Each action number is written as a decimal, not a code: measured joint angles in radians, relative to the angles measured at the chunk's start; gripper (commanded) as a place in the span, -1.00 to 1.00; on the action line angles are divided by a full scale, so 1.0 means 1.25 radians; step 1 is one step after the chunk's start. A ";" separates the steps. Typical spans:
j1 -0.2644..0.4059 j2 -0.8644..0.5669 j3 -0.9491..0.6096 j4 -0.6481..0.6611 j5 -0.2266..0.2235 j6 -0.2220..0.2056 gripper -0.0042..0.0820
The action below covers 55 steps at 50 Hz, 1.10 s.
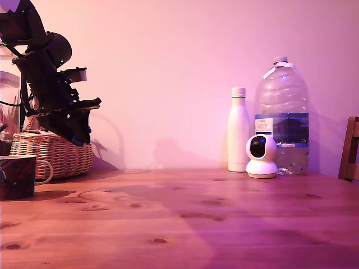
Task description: Pick up the coffee capsules from the table one by one and drop them inside the nearest coffee cup
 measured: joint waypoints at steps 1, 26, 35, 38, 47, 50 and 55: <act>0.000 0.000 0.000 0.001 0.001 -0.001 -0.40; -0.017 -0.006 0.000 -0.020 0.004 -0.009 -0.40; -0.017 -0.038 -0.001 -0.031 0.003 -0.016 -0.40; -0.017 -0.053 -0.002 -0.031 0.003 -0.016 -0.40; -0.017 -0.113 -0.047 -0.003 0.003 -0.022 -0.40; -0.017 -0.137 -0.077 0.008 0.003 -0.022 -0.40; -0.017 -0.171 -0.130 0.031 0.003 -0.034 -0.40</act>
